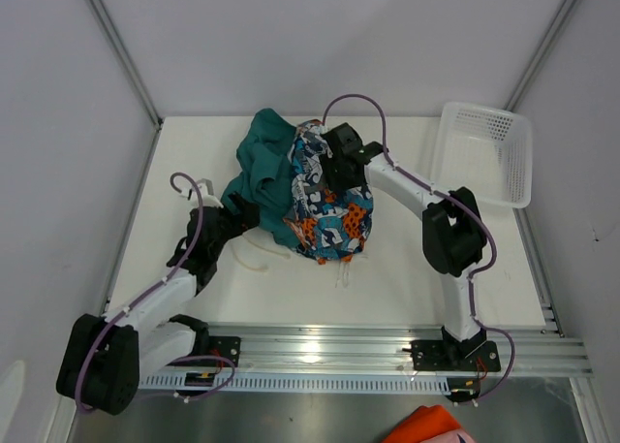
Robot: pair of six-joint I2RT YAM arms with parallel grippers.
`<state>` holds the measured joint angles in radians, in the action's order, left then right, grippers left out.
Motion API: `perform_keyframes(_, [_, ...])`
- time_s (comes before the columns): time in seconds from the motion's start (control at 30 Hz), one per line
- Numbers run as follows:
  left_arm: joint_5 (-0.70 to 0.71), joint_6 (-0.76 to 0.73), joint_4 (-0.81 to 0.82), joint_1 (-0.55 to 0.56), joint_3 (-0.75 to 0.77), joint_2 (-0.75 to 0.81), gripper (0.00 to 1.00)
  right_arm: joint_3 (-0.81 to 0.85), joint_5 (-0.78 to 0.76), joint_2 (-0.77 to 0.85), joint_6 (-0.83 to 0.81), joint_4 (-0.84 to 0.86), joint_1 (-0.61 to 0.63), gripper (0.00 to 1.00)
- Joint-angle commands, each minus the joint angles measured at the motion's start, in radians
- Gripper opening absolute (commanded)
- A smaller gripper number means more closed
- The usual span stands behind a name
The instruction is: Fold and stack the shorts
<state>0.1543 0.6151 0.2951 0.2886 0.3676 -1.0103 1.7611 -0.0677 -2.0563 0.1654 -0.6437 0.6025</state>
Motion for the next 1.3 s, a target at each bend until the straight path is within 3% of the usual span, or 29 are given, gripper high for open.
perform_keyframes(0.0, [-0.013, 0.052, -0.034, -0.011, 0.083, -0.084, 0.99, 0.072, 0.009, -0.01, 0.031, -0.042, -0.018, 0.3])
perform_keyframes(0.07, [-0.032, 0.055, -0.039, -0.016, 0.106, -0.146, 0.99, 0.107, 0.003, 0.004, 0.029, -0.059, -0.043, 0.0])
perform_keyframes(0.23, [-0.033, 0.049, -0.056, -0.019, 0.137, -0.22, 0.99, 0.156, -0.043, 0.108, 0.036, -0.066, -0.093, 0.0])
perform_keyframes(0.3, [-0.029, 0.045, -0.062, -0.019, 0.146, -0.24, 0.99, 0.252, -0.046, 0.172, 0.04, -0.079, -0.136, 0.0])
perform_keyframes(0.57, [-0.036, 0.034, -0.065, -0.019, 0.151, -0.254, 0.99, 0.446, -0.066, 0.367, 0.127, -0.002, -0.4, 0.0])
perform_keyframes(0.7, [-0.027, 0.028, -0.073, -0.019, 0.151, -0.235, 0.99, 0.572, -0.06, 0.375, 0.186, 0.007, -0.542, 0.0])
perform_keyframes(0.83, [-0.021, 0.026, -0.071, -0.019, 0.143, -0.214, 0.99, 0.557, -0.083, 0.412, 0.256, 0.102, -0.667, 0.0])
perform_keyframes(1.0, [-0.022, 0.023, -0.071, -0.02, 0.134, -0.189, 0.99, 0.679, 0.014, 0.337, 0.347, 0.098, -0.817, 0.0])
perform_keyframes(1.07, [-0.022, 0.023, -0.065, -0.019, 0.125, -0.179, 0.99, 0.67, 0.029, 0.298, 0.358, 0.07, -0.825, 0.0])
perform_keyframes(1.27, [-0.036, 0.026, -0.057, -0.019, 0.11, -0.16, 0.99, 0.224, 0.188, 0.344, 0.408, 0.217, -0.843, 0.0])
